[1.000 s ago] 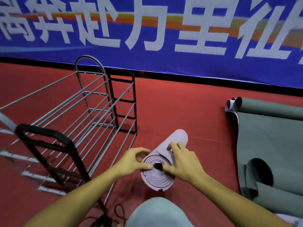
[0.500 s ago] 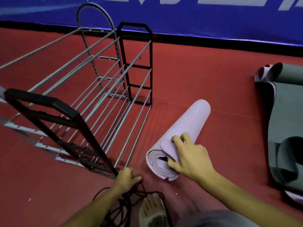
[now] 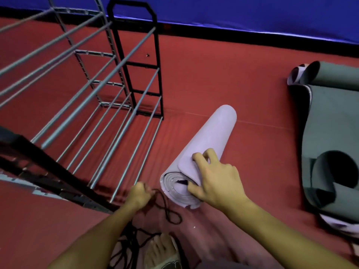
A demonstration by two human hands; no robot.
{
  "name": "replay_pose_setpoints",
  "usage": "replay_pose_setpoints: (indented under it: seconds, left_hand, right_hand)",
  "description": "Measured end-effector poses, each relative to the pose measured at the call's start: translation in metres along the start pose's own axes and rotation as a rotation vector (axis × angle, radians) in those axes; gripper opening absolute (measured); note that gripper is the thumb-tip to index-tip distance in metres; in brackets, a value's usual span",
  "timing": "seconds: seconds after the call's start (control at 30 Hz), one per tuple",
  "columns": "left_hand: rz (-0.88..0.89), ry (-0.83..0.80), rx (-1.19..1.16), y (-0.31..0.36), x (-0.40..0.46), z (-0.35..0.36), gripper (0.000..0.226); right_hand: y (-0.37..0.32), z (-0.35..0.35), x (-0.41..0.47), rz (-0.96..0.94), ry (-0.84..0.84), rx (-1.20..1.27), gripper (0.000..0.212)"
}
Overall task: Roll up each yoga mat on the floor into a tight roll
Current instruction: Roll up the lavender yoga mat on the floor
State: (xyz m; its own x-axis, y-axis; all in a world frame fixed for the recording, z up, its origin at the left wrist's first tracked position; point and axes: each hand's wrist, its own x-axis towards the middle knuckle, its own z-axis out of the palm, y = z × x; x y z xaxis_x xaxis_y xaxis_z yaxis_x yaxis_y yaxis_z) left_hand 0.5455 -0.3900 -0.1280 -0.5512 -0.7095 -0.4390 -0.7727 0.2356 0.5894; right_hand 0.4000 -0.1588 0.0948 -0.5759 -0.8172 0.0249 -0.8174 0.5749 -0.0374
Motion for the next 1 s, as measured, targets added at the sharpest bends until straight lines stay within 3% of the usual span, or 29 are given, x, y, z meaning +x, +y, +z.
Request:
replay_pose_setpoints:
  seconds: [0.13,0.23,0.33,0.47,0.53,0.63,0.8,0.93,1.0]
  left_hand:
    - [0.143,0.067,-0.299,0.091,0.007,-0.037,0.029]
    - [0.437,0.049,-0.363,0.188,-0.009,-0.075,0.03]
    - [0.802,-0.092,-0.215,0.285,-0.059,-0.118,0.025]
    - [1.191,-0.251,0.123,0.387,-0.156,-0.165,0.018]
    - [1.325,-0.231,0.263,0.419,-0.202,-0.179,0.017]
    - [1.357,-0.178,0.377,0.441,-0.253,-0.191,0.017]
    - [1.222,0.094,0.551,0.422,-0.291,-0.202,0.021]
    - [1.162,-0.023,0.313,0.39,-0.288,-0.191,0.038]
    - [1.083,-0.058,0.245,0.385,-0.288,-0.189,0.059]
  right_hand:
    - [0.015,-0.028,-0.004,-0.007,0.016,-0.033,0.05]
    - [0.031,-0.058,-0.007,0.01,0.033,-0.111,0.046]
    - [0.055,-0.102,-0.013,0.08,0.062,-0.11,0.059]
    - [0.092,-0.181,-0.03,0.151,0.23,0.169,0.11]
    - [0.105,-0.215,-0.043,0.146,0.262,0.192,0.102]
    - [0.119,-0.25,-0.067,0.183,0.297,0.234,0.072]
    - [0.131,-0.27,-0.098,0.344,0.349,0.424,0.052]
    - [0.137,-0.266,-0.092,0.416,0.382,0.441,0.058]
    - [0.14,-0.267,-0.083,0.442,0.391,0.449,0.054]
